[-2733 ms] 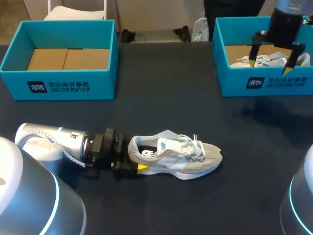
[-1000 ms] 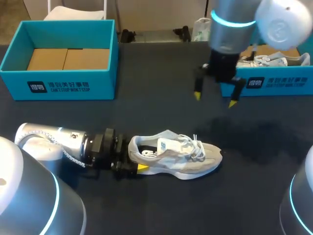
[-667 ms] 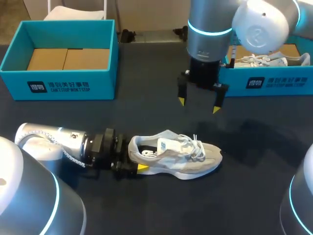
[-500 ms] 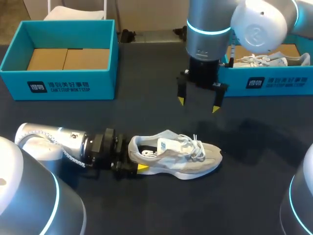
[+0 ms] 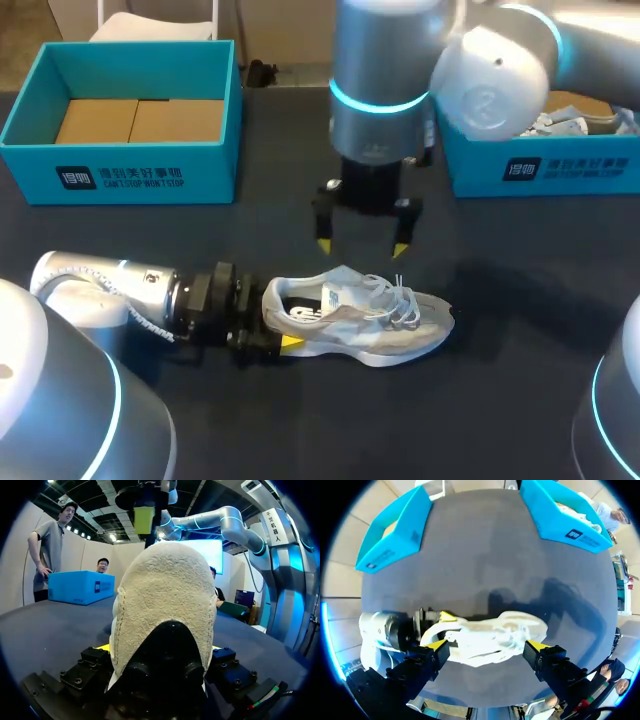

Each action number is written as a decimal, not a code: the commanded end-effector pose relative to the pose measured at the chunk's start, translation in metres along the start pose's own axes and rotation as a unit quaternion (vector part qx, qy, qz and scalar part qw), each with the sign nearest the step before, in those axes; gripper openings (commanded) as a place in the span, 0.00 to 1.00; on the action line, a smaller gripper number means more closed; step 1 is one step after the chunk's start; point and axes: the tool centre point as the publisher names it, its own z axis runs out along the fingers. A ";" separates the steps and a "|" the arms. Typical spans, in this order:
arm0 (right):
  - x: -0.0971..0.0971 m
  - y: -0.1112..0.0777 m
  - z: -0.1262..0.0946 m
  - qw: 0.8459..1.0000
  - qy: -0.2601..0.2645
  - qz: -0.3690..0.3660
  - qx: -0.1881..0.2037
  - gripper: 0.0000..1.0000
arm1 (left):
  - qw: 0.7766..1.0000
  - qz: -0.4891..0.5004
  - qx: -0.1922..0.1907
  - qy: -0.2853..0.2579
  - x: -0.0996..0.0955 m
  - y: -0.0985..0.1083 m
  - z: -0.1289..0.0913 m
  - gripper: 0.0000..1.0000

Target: Take the shoe out of the shoebox, open the shoe tongue, remove and reinsert the insole, then place the shoe into the shoebox

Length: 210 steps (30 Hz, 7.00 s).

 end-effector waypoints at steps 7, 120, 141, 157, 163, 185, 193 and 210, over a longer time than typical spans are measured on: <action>0.011 0.001 0.006 1.000 -0.006 0.001 0.000 1.00 | 1.000 0.000 0.000 -0.001 0.001 0.000 0.001 0.00; -0.090 -0.009 0.055 0.996 0.089 -0.018 0.020 0.00 | 1.000 0.000 0.000 -0.001 0.001 0.000 0.001 0.00; -0.112 -0.013 0.090 0.988 0.151 -0.037 0.019 0.26 | 1.000 0.000 0.000 -0.001 0.001 0.000 0.001 0.00; -0.102 -0.017 -0.011 0.999 0.020 -0.039 0.021 0.96 | 1.000 0.000 0.000 -0.001 0.001 0.000 0.001 0.00; -0.079 -0.004 -0.045 0.996 -0.038 -0.072 0.026 0.93 | 1.000 0.000 0.000 -0.001 0.001 0.000 0.001 0.00; 0.003 0.018 -0.058 0.902 -0.030 -0.430 0.039 0.00 | 1.000 0.000 0.000 -0.001 0.001 0.000 0.001 0.00; 0.003 0.018 -0.058 0.902 -0.030 -0.430 0.039 0.00 | 1.000 0.000 0.000 -0.001 0.001 0.000 0.001 0.00; 0.038 -0.017 -0.026 0.772 -0.010 -0.635 0.006 0.00 | 1.000 0.000 0.000 -0.001 0.001 0.000 0.001 0.00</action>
